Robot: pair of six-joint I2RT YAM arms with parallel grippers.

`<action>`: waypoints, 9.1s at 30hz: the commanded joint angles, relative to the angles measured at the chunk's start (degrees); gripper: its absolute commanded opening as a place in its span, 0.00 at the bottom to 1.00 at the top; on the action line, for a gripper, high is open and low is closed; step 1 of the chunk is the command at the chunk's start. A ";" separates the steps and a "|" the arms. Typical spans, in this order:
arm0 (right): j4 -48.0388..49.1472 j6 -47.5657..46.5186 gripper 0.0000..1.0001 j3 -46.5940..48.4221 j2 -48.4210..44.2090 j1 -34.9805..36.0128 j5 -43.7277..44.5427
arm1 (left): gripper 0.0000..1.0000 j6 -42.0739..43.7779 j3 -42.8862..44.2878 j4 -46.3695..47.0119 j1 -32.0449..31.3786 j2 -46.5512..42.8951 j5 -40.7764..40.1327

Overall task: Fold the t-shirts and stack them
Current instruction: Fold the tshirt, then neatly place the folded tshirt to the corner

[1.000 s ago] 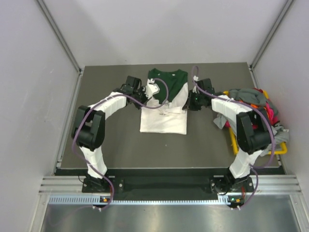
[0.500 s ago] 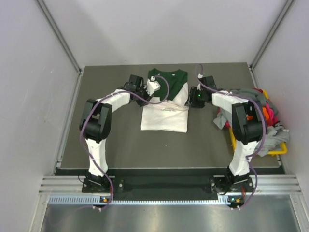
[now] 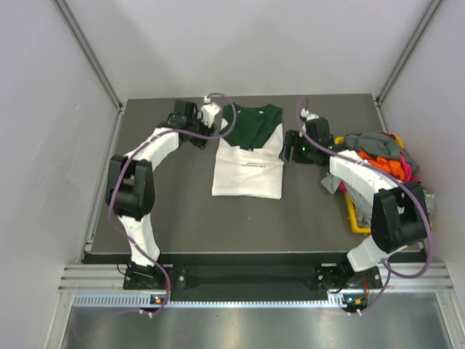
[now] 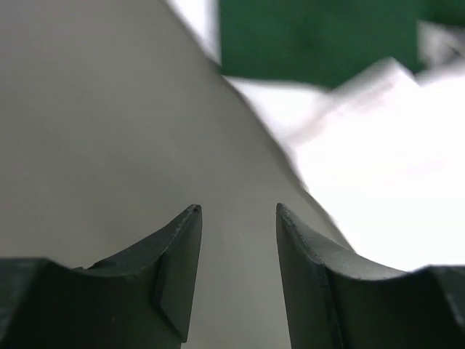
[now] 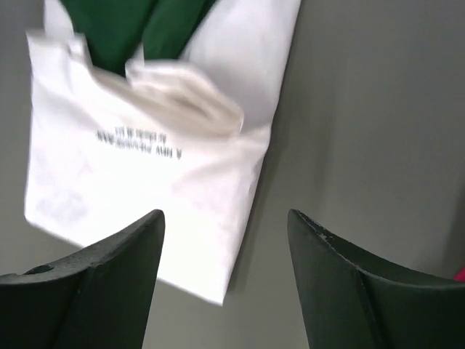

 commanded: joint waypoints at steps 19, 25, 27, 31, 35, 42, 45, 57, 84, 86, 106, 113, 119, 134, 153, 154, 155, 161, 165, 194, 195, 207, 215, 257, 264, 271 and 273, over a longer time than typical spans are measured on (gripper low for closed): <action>4.50 6.58 0.25 18.70 26.80 -0.83 -11.22 | 0.52 16.46 -30.39 -8.00 -15.83 -20.46 7.37; 0.55 5.54 0.26 22.06 28.31 -2.68 -10.79 | 0.55 18.83 -32.50 -7.91 -16.89 -23.36 5.78; -1.38 4.65 0.28 20.49 24.46 -2.68 -9.47 | 0.57 20.05 -33.29 -7.30 -16.89 -25.02 4.20; -2.80 3.59 0.46 11.71 13.04 -2.51 -5.52 | 0.59 23.22 -35.57 -5.71 -16.89 -27.49 2.53; -1.83 5.43 0.59 -1.99 1.79 -0.41 -4.10 | 0.59 26.21 -38.21 -1.76 -16.89 -26.35 0.68; 2.90 10.00 0.64 -17.65 -2.80 5.75 -4.01 | 0.58 25.95 -38.65 1.23 -16.81 -21.61 -1.34; 5.81 11.77 0.61 -19.68 -1.67 6.19 -4.89 | 0.56 25.51 -39.62 3.07 -16.80 -20.99 -1.87; 9.87 13.53 0.06 -20.30 1.25 7.60 -9.81 | 0.00 20.87 -39.01 4.76 -16.80 -17.91 -5.02; -15.12 8.49 0.00 -22.00 -23.68 6.98 -18.75 | 0.00 15.14 -25.88 -31.46 -13.32 -39.41 2.79; -13.10 7.47 0.00 -19.36 -20.59 4.90 -19.30 | 0.00 15.14 -23.82 -31.46 -12.51 -34.63 2.79; -6.23 3.42 0.00 18.27 22.05 -10.06 -22.21 | 0.00 15.14 21.64 -31.46 -6.52 9.33 2.79; -4.55 5.53 0.00 23.64 27.51 -11.29 -20.46 | 0.00 15.14 23.04 -31.46 -6.26 12.32 2.79; -2.18 7.89 0.00 25.93 29.71 -11.65 -18.70 | 0.00 15.14 26.90 -31.46 -6.26 16.01 2.79; -0.77 9.13 0.45 30.14 33.67 -12.00 -17.55 | 0.02 1.87 24.37 1.14 -6.17 17.25 -11.89; -8.52 -5.55 0.25 17.43 14.07 -4.45 -11.47 | 0.32 -0.76 10.30 -7.82 -7.40 1.42 13.15; -7.38 -4.07 0.21 16.18 14.24 -3.48 -14.71 | 0.31 -1.20 10.91 -7.99 -7.40 2.47 13.16; -6.06 -3.36 0.19 15.48 14.68 -3.04 -16.31 | 0.30 -1.38 11.61 -8.08 -7.40 4.83 12.90; -5.87 -1.59 0.14 23.10 23.99 -2.85 -16.76 | 0.27 -2.17 18.56 -8.26 -7.31 13.01 10.61; -5.61 -0.19 0.14 32.05 32.06 -3.30 -15.89 | 0.27 -4.45 20.67 -4.93 -7.31 15.83 8.68; -5.26 -0.10 0.66 28.14 27.17 -7.96 -10.34 | 0.51 -13.16 22.51 -2.19 -1.60 16.09 13.25; -4.82 -0.18 0.67 24.90 25.95 -7.87 -10.69 | 0.51 -13.07 23.47 -2.63 -1.69 16.80 13.07; 2.39 2.98 0.63 14.15 26.11 -7.96 -19.04 | 0.38 -12.81 22.26 -4.22 -2.21 20.06 15.45; 4.76 4.47 0.55 12.48 27.07 -7.96 -20.89 | 0.34 -10.79 20.23 -4.31 -2.21 19.97 10.18; -22.22 -4.40 0.00 70.92 52.74 -24.73 0.90 | 0.99 -4.20 7.32 -7.91 1.03 -2.44 -3.36; -18.88 -6.77 0.00 77.16 54.50 -30.45 8.46 | 0.99 -4.46 5.38 -8.43 2.97 -4.55 -3.54; -14.31 -10.73 0.00 78.13 56.08 -34.23 13.46 | 0.99 -4.55 2.66 -8.26 3.50 -6.92 -4.51; -13.70 -11.61 0.00 78.13 56.78 -34.76 13.91 | 0.99 -4.55 2.48 -8.96 3.67 -7.10 -4.59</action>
